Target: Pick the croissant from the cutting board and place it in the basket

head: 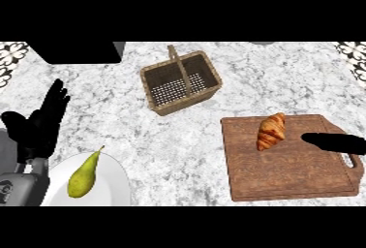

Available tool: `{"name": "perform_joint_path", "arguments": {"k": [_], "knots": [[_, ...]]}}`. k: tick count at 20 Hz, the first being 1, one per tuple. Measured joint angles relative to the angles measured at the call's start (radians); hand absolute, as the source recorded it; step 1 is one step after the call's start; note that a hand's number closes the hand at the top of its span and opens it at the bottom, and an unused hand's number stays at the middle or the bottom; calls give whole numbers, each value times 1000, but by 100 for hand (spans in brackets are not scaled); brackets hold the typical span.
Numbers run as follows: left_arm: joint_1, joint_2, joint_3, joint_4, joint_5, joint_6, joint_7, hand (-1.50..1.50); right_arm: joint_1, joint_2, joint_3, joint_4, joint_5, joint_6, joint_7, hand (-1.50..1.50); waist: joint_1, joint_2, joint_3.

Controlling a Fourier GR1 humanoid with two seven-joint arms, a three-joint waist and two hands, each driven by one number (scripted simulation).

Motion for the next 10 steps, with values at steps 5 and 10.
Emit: {"name": "perform_joint_path", "arguments": {"k": [5, 10], "knots": [[-17, -5, 3, -1, -8, -3, 10, 0, 48, 100, 24, -51, 121, -6, 8, -150, 11, 7, 3], [-18, -17, -1, -18, -17, -8, 23, 0, 85, 211, 40, -44, 243, -26, -22, -150, 19, 11, 4]]}}
